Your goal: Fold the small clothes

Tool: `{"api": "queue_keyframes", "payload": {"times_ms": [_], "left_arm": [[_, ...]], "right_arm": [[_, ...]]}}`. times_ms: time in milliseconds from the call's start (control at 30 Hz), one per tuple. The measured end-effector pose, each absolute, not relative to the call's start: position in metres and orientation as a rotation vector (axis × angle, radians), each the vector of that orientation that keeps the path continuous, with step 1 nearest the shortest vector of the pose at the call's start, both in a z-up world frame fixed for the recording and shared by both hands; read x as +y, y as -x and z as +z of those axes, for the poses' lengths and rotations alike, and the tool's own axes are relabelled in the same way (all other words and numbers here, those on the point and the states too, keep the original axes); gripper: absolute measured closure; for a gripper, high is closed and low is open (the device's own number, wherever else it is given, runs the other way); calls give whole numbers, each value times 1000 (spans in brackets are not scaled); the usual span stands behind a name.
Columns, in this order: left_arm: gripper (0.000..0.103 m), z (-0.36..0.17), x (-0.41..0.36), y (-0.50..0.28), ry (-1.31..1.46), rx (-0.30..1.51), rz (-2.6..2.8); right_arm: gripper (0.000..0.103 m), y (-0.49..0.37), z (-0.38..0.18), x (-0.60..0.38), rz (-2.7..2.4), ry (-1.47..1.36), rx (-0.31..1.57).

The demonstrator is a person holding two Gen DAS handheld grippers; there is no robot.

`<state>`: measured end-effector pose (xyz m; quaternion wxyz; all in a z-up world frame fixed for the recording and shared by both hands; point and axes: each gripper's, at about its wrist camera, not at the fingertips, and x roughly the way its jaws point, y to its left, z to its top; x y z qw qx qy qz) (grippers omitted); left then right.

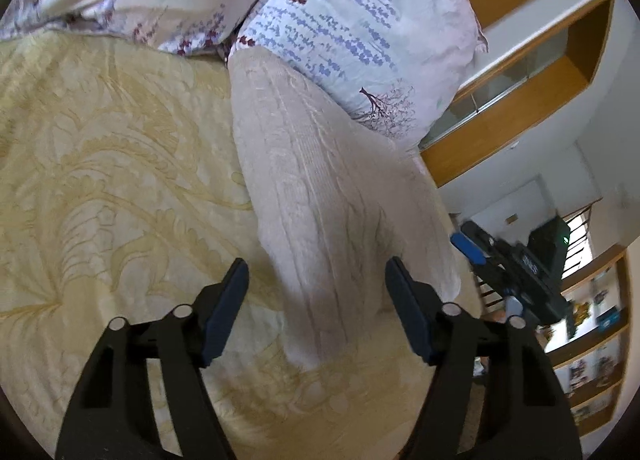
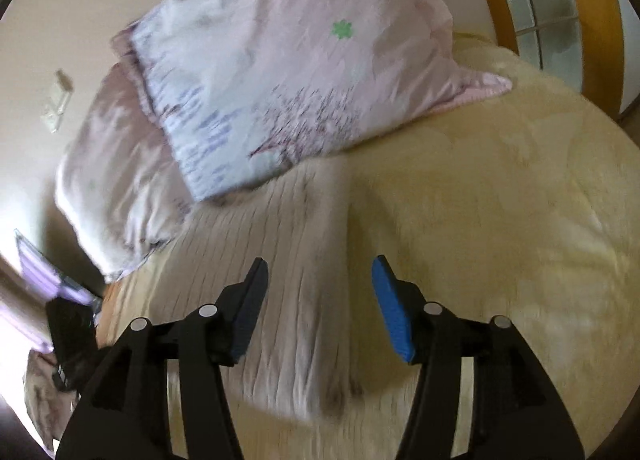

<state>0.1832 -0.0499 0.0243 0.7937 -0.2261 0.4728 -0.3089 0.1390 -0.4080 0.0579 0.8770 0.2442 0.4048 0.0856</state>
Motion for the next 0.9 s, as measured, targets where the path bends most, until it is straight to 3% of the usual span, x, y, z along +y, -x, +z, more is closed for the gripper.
{"api": "queue_keyframes", "payload": {"times_ms": [167,233,300,367,433,500,567,600,633,733,900], "left_arm": [[48,20,-53,-175,485,1046,-664],[61,16,-54,-174,487,1060,-660],[67,13,-55,-174,491,1070,-658],[64,14,-56,-171,472,1062,-650],[39,18,-55,-165,435,1040,-638],[37,26,-56,-154,355,975,-627],[37,31,-58,-148,286,934,-620],[42,33,-61,-143,241,909,-615],[54,34,-63,-141,209,898,-615],[76,30,-71,-142,145,919,-619],[77,28,-72,-140,115,919,-615]], "right_arm": [[55,-120,43,-398,198,-515,879],[61,-117,37,-398,201,-514,884],[62,-116,34,-397,205,-517,883],[62,-113,32,-399,206,-533,874],[62,-112,30,-402,211,-558,865],[62,-111,27,-401,219,-563,865],[68,-111,26,-400,226,-557,863],[77,-112,26,-398,229,-549,865],[82,-112,26,-396,220,-537,861],[89,-111,34,-397,199,-522,823],[93,-98,68,-403,158,-491,701]]}}
